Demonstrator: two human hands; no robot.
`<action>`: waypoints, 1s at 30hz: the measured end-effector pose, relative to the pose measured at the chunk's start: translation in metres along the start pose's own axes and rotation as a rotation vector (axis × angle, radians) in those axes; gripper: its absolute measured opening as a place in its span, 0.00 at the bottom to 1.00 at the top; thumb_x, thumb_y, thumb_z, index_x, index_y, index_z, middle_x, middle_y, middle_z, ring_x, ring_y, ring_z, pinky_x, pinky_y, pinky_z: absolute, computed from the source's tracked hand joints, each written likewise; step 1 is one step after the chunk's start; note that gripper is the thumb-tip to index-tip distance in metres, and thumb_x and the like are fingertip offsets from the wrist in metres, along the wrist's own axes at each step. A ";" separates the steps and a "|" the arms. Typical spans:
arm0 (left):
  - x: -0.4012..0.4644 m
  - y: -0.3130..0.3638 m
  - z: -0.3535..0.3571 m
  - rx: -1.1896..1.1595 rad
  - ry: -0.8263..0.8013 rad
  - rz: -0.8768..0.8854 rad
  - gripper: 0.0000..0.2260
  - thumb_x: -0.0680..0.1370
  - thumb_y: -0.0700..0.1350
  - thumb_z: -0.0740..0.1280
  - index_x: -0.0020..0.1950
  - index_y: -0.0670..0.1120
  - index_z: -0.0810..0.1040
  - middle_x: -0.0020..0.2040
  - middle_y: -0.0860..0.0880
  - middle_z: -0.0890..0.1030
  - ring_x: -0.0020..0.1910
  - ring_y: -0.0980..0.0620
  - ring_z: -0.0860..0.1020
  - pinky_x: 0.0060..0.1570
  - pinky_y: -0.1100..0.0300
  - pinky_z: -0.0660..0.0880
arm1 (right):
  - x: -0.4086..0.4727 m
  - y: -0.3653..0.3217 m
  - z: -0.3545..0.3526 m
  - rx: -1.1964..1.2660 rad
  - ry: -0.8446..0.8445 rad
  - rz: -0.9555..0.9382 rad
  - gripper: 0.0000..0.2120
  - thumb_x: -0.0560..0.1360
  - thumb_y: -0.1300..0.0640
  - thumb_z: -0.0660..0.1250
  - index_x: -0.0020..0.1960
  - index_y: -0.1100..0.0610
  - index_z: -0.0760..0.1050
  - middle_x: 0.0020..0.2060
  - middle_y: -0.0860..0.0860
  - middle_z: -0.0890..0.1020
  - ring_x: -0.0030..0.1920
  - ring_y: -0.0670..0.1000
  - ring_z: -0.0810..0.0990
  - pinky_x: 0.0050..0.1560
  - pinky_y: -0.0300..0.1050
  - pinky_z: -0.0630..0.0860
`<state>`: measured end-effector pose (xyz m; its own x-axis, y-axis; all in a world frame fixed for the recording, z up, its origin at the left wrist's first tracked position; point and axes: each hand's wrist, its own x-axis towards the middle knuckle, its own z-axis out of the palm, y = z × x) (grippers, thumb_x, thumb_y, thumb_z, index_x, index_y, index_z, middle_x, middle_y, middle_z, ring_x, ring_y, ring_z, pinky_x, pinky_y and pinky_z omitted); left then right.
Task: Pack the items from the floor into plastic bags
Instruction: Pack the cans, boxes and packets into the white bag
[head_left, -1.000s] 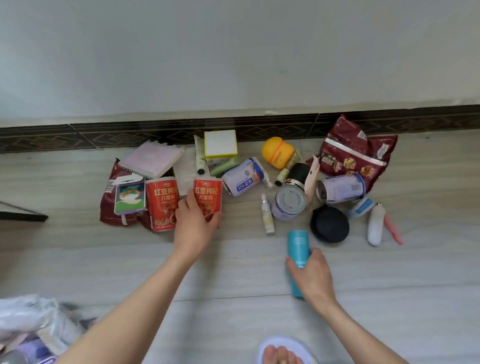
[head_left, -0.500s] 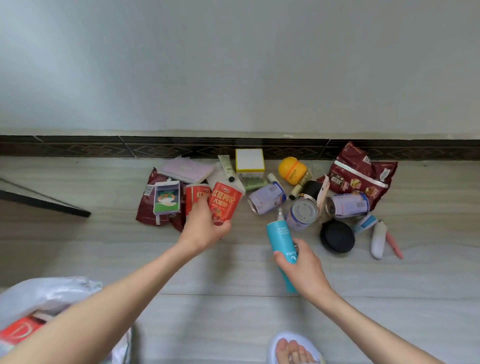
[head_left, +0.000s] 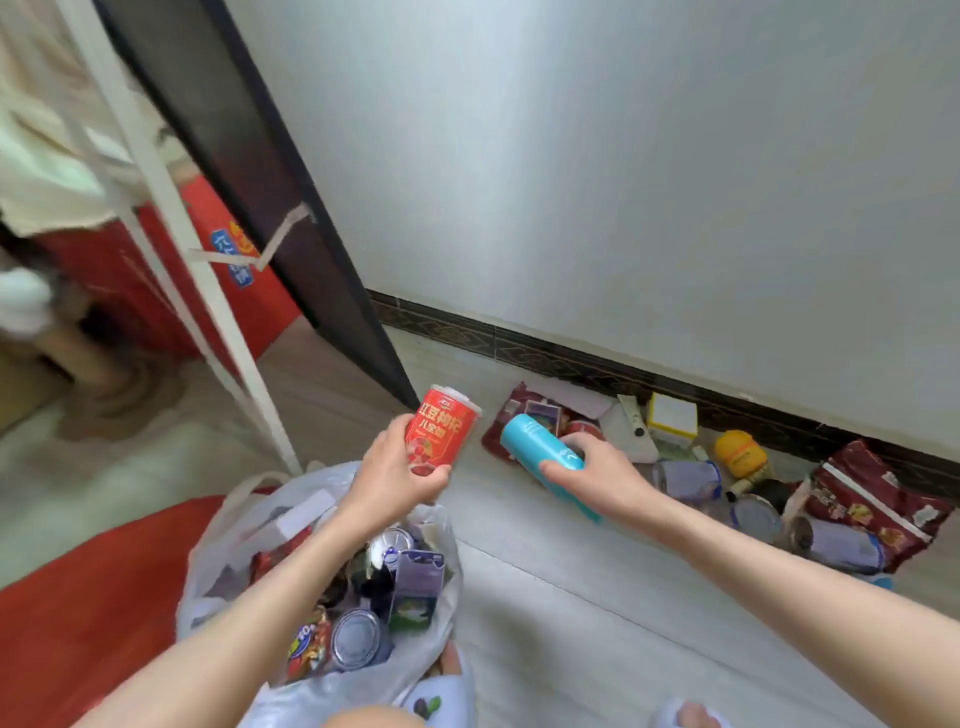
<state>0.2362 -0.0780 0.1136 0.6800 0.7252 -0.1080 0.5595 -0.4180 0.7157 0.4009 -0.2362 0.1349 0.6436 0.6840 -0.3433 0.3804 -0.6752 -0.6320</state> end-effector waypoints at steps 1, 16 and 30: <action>-0.014 -0.018 -0.013 -0.042 0.023 -0.073 0.25 0.68 0.47 0.71 0.61 0.49 0.66 0.50 0.50 0.76 0.47 0.52 0.77 0.46 0.60 0.75 | -0.002 -0.011 0.014 0.008 -0.027 -0.021 0.21 0.72 0.49 0.65 0.62 0.54 0.70 0.51 0.51 0.77 0.45 0.49 0.75 0.34 0.37 0.71; -0.139 -0.193 -0.031 -0.219 0.372 -0.838 0.29 0.69 0.47 0.73 0.65 0.41 0.66 0.54 0.43 0.77 0.50 0.43 0.76 0.50 0.54 0.72 | -0.028 -0.048 0.188 0.292 -0.379 0.058 0.15 0.72 0.49 0.69 0.55 0.54 0.73 0.47 0.50 0.78 0.43 0.48 0.77 0.37 0.37 0.71; -0.129 -0.254 0.003 0.324 0.228 -0.964 0.30 0.71 0.54 0.68 0.64 0.39 0.64 0.61 0.38 0.75 0.61 0.41 0.73 0.59 0.51 0.70 | -0.040 -0.052 0.244 0.290 -0.668 -0.034 0.16 0.72 0.53 0.68 0.59 0.46 0.69 0.53 0.50 0.78 0.48 0.48 0.78 0.44 0.36 0.74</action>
<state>0.0079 -0.0672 -0.0560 -0.2092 0.9017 -0.3783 0.9412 0.2906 0.1722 0.1936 -0.1609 0.0121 0.0568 0.7882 -0.6128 0.1421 -0.6139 -0.7765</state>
